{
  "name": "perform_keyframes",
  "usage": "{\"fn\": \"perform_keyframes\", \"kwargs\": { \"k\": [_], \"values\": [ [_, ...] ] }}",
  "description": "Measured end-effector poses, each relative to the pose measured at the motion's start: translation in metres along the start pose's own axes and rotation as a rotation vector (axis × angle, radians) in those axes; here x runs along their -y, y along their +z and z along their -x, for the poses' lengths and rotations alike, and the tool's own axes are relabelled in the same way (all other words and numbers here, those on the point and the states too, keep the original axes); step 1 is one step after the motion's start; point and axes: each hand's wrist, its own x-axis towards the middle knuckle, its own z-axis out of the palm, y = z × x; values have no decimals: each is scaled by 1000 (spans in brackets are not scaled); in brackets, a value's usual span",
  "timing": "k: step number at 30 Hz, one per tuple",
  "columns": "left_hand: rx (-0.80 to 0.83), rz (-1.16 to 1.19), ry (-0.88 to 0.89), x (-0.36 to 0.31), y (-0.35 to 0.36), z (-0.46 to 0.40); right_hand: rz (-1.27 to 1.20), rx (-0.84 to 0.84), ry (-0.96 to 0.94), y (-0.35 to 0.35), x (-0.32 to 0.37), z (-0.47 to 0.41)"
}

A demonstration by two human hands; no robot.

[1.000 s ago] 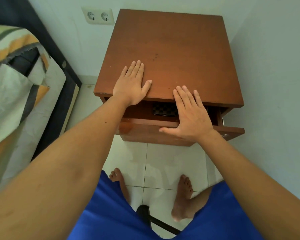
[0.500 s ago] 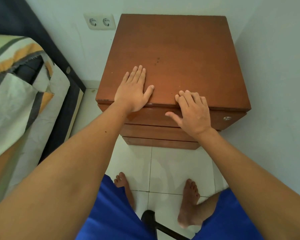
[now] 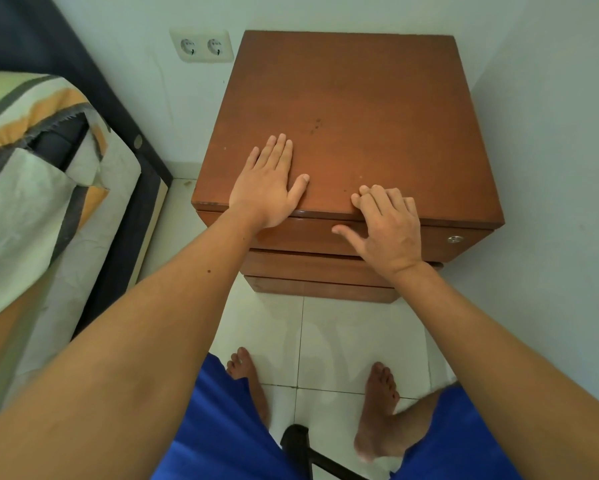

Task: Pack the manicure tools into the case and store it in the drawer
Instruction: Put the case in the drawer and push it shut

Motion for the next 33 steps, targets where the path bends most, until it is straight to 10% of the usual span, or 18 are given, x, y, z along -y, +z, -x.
{"fn": "perform_keyframes", "kwargs": {
  "k": [13,20,33],
  "values": [
    [-7,4,9,1,2,-1,-330,184,131,-38,-28,-47],
    [-9,14,15,0,1,0,-88,564,277,-27,-55,-71],
    [4,12,11,0,1,-1,-36,607,257,-31,-47,-69]
  ]
}}
